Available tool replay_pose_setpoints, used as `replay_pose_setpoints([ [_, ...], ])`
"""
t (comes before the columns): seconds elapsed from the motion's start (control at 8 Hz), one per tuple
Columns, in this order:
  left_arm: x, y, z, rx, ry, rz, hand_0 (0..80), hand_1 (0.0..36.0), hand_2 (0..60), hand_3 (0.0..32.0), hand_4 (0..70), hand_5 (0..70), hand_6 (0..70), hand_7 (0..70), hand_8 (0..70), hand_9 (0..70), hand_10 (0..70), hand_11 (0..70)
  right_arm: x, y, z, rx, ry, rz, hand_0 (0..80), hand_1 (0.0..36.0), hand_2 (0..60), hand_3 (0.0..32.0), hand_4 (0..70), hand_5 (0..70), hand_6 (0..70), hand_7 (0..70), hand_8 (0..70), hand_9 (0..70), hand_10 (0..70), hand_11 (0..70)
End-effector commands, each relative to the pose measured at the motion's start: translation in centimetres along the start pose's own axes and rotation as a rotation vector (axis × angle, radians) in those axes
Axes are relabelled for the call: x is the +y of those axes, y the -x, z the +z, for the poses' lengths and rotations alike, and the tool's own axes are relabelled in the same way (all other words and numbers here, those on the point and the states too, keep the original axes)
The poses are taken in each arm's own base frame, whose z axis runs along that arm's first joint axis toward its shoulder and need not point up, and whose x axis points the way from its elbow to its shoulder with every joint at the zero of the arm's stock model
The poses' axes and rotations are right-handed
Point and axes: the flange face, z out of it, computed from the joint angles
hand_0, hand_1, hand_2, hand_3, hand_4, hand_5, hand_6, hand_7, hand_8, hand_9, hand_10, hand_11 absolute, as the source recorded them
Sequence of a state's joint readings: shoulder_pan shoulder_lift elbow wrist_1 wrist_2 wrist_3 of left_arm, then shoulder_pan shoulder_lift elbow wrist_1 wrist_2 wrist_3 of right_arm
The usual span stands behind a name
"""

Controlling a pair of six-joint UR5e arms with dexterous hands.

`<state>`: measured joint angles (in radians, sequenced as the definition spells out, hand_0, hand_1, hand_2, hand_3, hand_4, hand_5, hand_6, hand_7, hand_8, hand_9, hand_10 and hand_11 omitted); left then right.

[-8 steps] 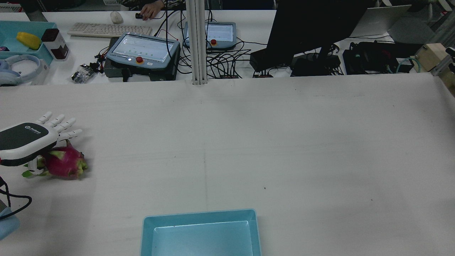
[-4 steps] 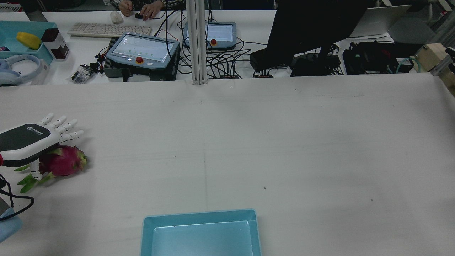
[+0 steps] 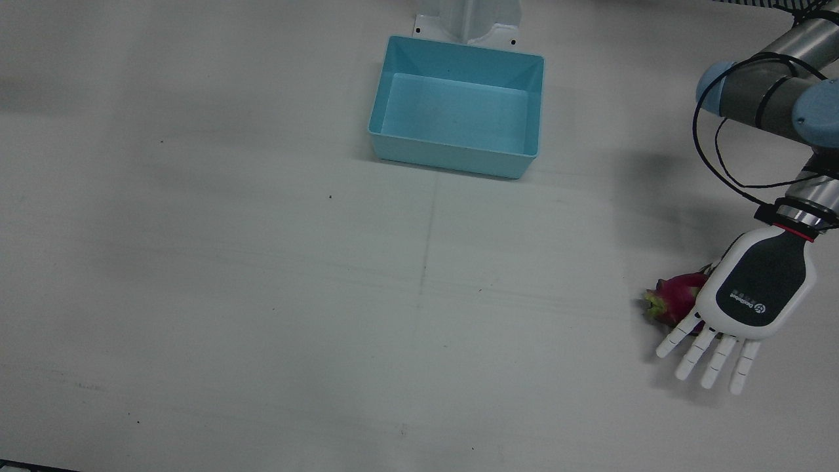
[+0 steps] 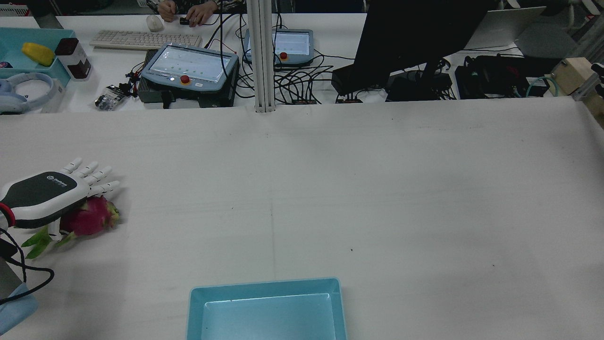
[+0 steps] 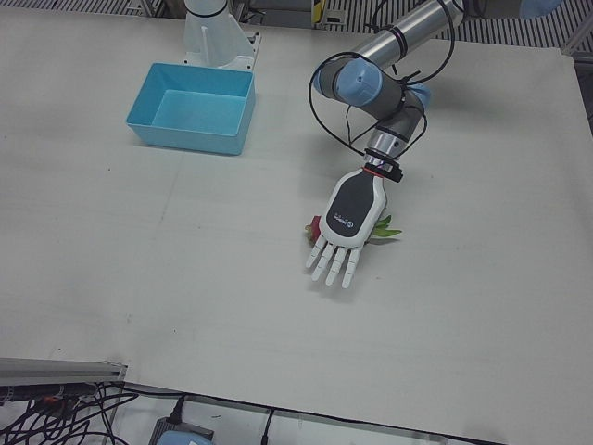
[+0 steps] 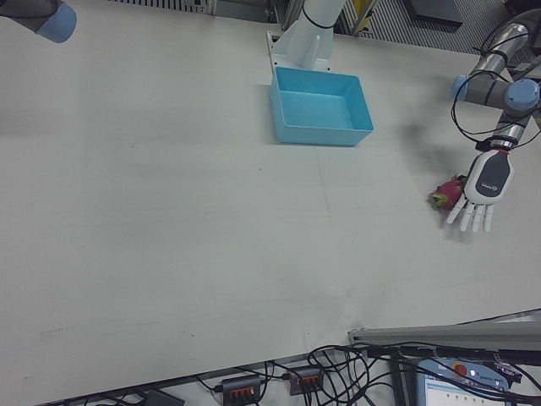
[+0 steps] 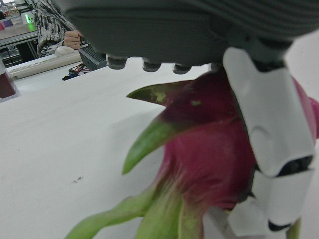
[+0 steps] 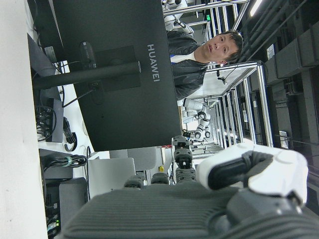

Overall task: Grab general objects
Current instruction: 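Close the left hand's fingers around the dragon fruit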

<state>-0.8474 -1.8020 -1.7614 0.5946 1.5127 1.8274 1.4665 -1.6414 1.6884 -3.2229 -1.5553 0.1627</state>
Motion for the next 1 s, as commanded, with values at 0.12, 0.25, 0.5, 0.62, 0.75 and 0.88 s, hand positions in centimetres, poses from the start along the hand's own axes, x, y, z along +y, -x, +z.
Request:
replay_pose_setpoints([
  [0.12,-0.15,-0.72,0.03,0.003,0.0,-0.002,46.5,22.9,42.7,1.8,0.0,20.5,0.0,0.0,0.0,0.0,0.0,0.0,0.03,0.01,0.0,-0.001,0.001,0.001,0.0,0.0,0.0,0.0,0.0,0.0,0.0,0.0,0.0,0.0,0.0,0.0],
  [0.25,-0.16,-0.74,0.05,0.004,-0.001,-0.002,46.5,23.3,44.3,0.0,0.0,56.2,0.0,0.0,0.0,0.0,0.0,0.0,-0.04,0.08,-0.03,-0.002,-0.001,0.0,0.0,0.0,0.0,0.0,0.0,0.0,0.0,0.0,0.0,0.0,0.0,0.0],
  [0.5,-0.13,-1.0,0.27,0.009,0.0,-0.002,46.0,23.1,48.6,0.0,0.0,70.0,0.0,0.0,0.0,0.0,0.0,0.0,-0.05,0.02,-0.01,-0.002,-0.001,0.0,0.0,0.0,0.0,0.0,0.0,0.0,0.0,0.0,0.0,0.0,0.0,0.0],
  [0.62,-0.13,-1.01,0.28,0.009,0.0,-0.002,45.7,22.9,51.5,0.0,2.9,70.0,0.0,0.0,0.0,0.0,0.0,0.0,0.02,0.0,0.0,0.0,0.0,0.001,0.0,0.0,0.0,0.0,0.0,0.0,0.0,0.0,0.0,0.0,0.0,0.0],
  [0.75,-0.13,-1.02,0.29,0.01,-0.001,-0.002,45.7,22.5,53.3,0.0,7.8,70.0,0.0,0.0,0.0,0.0,0.0,0.0,0.02,-0.01,0.0,0.0,0.0,0.0,0.0,0.0,0.0,0.0,0.0,0.0,0.0,0.0,0.0,0.0,0.0,0.0],
  [0.88,-0.1,-1.01,0.37,0.012,-0.006,-0.001,45.7,23.1,55.8,0.0,9.7,70.0,0.0,3.9,0.0,0.0,0.0,0.0,-0.05,0.02,-0.01,-0.002,-0.001,0.0,0.0,0.0,0.0,0.0,0.0,0.0,0.0,0.0,0.0,0.0,0.0,0.0],
])
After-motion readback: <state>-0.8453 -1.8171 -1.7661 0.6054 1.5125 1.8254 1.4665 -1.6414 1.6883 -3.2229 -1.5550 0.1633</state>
